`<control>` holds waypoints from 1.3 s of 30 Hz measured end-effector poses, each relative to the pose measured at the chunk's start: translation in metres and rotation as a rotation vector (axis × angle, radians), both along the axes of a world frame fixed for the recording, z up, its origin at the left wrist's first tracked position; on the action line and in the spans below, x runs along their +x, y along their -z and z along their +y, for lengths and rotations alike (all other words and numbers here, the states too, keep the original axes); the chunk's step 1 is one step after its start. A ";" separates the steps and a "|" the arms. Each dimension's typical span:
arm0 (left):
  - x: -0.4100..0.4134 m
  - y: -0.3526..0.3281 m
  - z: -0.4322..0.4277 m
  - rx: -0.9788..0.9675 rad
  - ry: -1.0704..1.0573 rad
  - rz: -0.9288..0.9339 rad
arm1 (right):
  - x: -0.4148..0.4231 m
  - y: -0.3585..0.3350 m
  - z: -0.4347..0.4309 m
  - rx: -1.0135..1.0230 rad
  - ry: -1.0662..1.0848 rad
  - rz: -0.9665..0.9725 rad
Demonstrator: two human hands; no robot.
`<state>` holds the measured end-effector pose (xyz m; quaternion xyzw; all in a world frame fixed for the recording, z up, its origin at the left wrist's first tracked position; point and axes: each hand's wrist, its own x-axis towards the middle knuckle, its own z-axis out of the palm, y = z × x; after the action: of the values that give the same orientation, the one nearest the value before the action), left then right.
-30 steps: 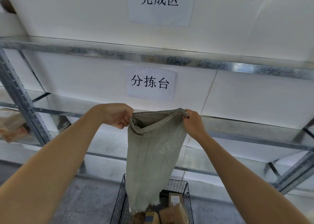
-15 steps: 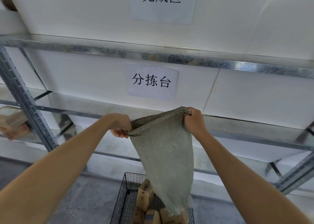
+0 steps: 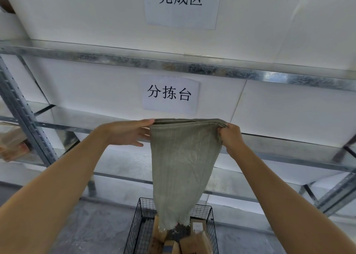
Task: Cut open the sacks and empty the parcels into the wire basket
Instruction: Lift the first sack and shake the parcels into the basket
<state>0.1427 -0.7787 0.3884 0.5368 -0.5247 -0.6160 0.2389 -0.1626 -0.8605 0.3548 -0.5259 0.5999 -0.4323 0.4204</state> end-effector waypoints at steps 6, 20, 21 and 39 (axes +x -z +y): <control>-0.016 0.029 -0.003 -0.184 -0.236 -0.163 | -0.005 -0.004 -0.003 0.106 0.054 -0.319; -0.025 0.017 -0.004 -0.286 -0.654 0.141 | -0.020 0.013 0.013 0.234 -0.230 -0.242; -0.025 0.015 -0.004 -0.309 -0.679 0.149 | -0.015 0.012 0.012 0.212 -0.182 -0.306; -0.010 -0.009 0.007 -0.425 -0.537 -0.006 | -0.009 -0.033 0.022 0.122 -0.467 0.054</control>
<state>0.1331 -0.7712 0.3976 0.5959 -0.4819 -0.4064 0.4975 -0.1716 -0.8383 0.3879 -0.6353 0.4982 -0.2719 0.5237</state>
